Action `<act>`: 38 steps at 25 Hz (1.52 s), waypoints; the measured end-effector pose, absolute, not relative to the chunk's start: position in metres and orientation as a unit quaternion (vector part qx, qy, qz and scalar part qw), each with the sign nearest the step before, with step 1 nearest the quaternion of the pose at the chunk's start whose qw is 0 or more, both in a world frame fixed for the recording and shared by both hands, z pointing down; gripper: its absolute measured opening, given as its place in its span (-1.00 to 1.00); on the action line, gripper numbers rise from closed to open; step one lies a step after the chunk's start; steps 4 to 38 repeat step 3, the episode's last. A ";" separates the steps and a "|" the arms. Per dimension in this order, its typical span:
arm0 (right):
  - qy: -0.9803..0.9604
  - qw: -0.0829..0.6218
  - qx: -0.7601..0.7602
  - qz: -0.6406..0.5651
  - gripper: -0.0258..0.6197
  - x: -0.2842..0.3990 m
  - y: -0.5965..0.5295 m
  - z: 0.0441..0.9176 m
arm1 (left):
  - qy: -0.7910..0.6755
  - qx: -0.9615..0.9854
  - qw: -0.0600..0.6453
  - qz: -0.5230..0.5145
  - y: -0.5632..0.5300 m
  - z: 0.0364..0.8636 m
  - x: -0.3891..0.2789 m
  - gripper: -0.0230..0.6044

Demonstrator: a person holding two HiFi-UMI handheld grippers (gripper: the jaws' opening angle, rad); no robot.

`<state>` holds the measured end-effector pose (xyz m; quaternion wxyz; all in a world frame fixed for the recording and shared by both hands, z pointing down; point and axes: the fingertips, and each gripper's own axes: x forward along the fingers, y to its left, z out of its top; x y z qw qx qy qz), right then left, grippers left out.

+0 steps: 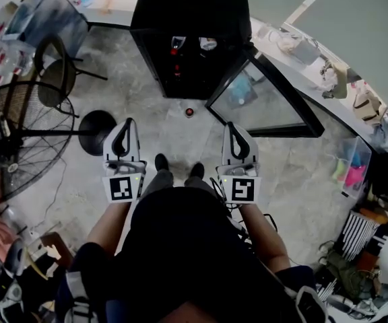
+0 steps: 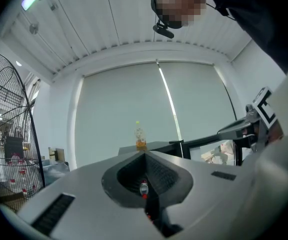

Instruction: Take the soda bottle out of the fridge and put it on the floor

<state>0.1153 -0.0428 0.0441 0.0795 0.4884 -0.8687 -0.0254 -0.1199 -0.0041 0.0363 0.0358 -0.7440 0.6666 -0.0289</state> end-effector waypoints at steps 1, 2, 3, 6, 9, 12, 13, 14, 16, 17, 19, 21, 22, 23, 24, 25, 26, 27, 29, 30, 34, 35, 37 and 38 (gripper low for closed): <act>-0.869 0.079 0.489 -0.022 -0.86 0.116 -0.043 0.044 | 0.666 -0.744 0.036 -0.029 -0.004 0.036 -0.119 -0.85; -0.869 0.078 0.489 -0.019 -0.86 0.116 -0.043 0.044 | 0.666 -0.745 0.037 -0.030 -0.004 0.036 -0.118 -0.85; -0.869 0.078 0.489 -0.015 -0.86 0.117 -0.043 0.044 | 0.665 -0.745 0.037 -0.030 -0.005 0.036 -0.118 -0.85; -0.869 0.078 0.489 -0.015 -0.86 0.117 -0.043 0.044 | 0.665 -0.745 0.037 -0.030 -0.005 0.036 -0.118 -0.85; -0.869 0.078 0.489 -0.015 -0.86 0.117 -0.043 0.044 | 0.665 -0.745 0.037 -0.030 -0.005 0.036 -0.118 -0.85; -0.869 0.078 0.489 -0.015 -0.86 0.117 -0.043 0.044 | 0.665 -0.745 0.037 -0.030 -0.005 0.036 -0.118 -0.85; -0.869 0.078 0.489 -0.015 -0.86 0.117 -0.043 0.044 | 0.665 -0.745 0.037 -0.030 -0.005 0.036 -0.118 -0.85; -0.869 0.078 0.489 -0.015 -0.86 0.117 -0.043 0.044 | 0.665 -0.745 0.037 -0.030 -0.005 0.036 -0.118 -0.85; -0.869 0.078 0.489 -0.015 -0.86 0.117 -0.043 0.044 | 0.665 -0.745 0.037 -0.030 -0.005 0.036 -0.118 -0.85; -0.869 0.078 0.489 -0.015 -0.86 0.117 -0.043 0.044 | 0.665 -0.745 0.037 -0.030 -0.005 0.036 -0.118 -0.85; -0.869 0.078 0.489 -0.015 -0.86 0.117 -0.043 0.044 | 0.665 -0.745 0.037 -0.030 -0.005 0.036 -0.118 -0.85; -0.869 0.078 0.489 -0.015 -0.86 0.117 -0.043 0.044 | 0.665 -0.745 0.037 -0.030 -0.005 0.036 -0.118 -0.85; -0.869 0.078 0.489 -0.015 -0.86 0.117 -0.043 0.044 | 0.665 -0.745 0.037 -0.030 -0.005 0.036 -0.118 -0.85; -0.869 0.078 0.489 -0.015 -0.86 0.117 -0.043 0.044 | 0.665 -0.745 0.037 -0.030 -0.005 0.036 -0.118 -0.85; -0.869 0.078 0.489 -0.015 -0.86 0.117 -0.043 0.044 | 0.665 -0.745 0.037 -0.030 -0.005 0.036 -0.118 -0.85; -0.869 0.078 0.489 -0.015 -0.86 0.117 -0.043 0.044 | 0.665 -0.745 0.037 -0.030 -0.005 0.036 -0.118 -0.85; -0.869 0.078 0.489 -0.015 -0.86 0.117 -0.043 0.044 | 0.665 -0.745 0.037 -0.030 -0.005 0.036 -0.118 -0.85; -0.869 0.078 0.489 -0.015 -0.86 0.117 -0.043 0.044 | 0.665 -0.745 0.037 -0.030 -0.005 0.036 -0.118 -0.85; -0.869 0.078 0.489 -0.015 -0.86 0.117 -0.043 0.044 | 0.665 -0.745 0.037 -0.030 -0.005 0.036 -0.118 -0.85; -0.869 0.078 0.489 -0.015 -0.86 0.117 -0.043 0.044 | 0.665 -0.745 0.037 -0.030 -0.005 0.036 -0.118 -0.85; -0.869 0.078 0.489 -0.015 -0.86 0.117 -0.043 0.044 | 0.665 -0.745 0.037 -0.030 -0.005 0.036 -0.118 -0.85; -0.869 0.078 0.489 -0.015 -0.86 0.117 -0.043 0.044 | 0.665 -0.745 0.037 -0.030 -0.005 0.036 -0.118 -0.85; -0.869 0.078 0.489 -0.015 -0.86 0.117 -0.043 0.044 | 0.665 -0.745 0.037 -0.030 -0.005 0.036 -0.118 -0.85; -0.869 0.078 0.489 -0.015 -0.86 0.117 -0.043 0.044 | 0.665 -0.745 0.037 -0.030 -0.005 0.036 -0.118 -0.85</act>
